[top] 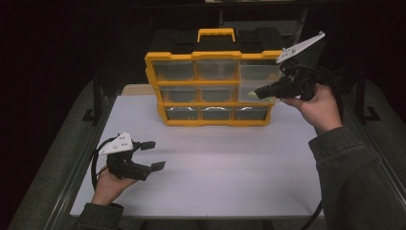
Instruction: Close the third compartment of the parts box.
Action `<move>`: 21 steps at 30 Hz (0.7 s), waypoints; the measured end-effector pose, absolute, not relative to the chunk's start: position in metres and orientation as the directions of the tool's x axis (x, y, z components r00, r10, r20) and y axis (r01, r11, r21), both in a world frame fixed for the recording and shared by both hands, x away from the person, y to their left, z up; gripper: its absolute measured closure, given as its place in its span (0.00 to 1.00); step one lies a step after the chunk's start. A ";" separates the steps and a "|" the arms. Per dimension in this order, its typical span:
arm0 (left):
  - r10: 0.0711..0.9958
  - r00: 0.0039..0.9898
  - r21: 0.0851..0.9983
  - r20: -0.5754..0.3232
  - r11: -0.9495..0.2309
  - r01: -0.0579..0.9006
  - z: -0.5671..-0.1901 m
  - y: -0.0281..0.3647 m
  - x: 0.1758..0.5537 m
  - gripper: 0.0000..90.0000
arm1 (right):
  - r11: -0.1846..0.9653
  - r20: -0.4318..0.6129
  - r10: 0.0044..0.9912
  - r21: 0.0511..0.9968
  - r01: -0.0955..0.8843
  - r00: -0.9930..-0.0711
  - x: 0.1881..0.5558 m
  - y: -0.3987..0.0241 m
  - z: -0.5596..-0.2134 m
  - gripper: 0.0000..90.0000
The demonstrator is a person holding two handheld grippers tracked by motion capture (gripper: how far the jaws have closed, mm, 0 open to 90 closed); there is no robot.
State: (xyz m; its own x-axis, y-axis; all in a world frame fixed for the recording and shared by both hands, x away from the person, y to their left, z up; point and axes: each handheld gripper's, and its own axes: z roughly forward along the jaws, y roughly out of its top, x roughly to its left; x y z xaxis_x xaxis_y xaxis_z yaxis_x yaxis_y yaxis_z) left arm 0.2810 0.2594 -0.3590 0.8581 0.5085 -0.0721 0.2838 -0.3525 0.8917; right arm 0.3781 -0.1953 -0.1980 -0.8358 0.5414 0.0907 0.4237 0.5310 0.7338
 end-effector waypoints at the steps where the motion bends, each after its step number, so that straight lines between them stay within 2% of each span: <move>1: 0.509 0.858 0.893 -0.073 -0.350 0.284 -0.359 0.259 0.281 0.22 | 0.527 0.094 0.544 0.735 0.427 -0.834 0.379 -0.195 -0.198 0.99; 21: 0.509 0.858 0.891 -0.069 -0.356 0.283 -0.359 0.260 0.281 0.22 | 0.531 0.097 0.558 0.722 0.444 -0.824 0.393 -0.194 -0.194 0.99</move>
State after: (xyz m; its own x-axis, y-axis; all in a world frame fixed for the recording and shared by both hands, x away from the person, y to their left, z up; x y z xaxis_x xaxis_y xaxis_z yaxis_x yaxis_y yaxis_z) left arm 0.2812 0.2600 -0.3589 0.8577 0.5094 -0.0692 0.2831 -0.3556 0.8908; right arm 0.3933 -0.1936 -0.1940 -0.8244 0.5578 0.0966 0.4438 0.5308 0.7220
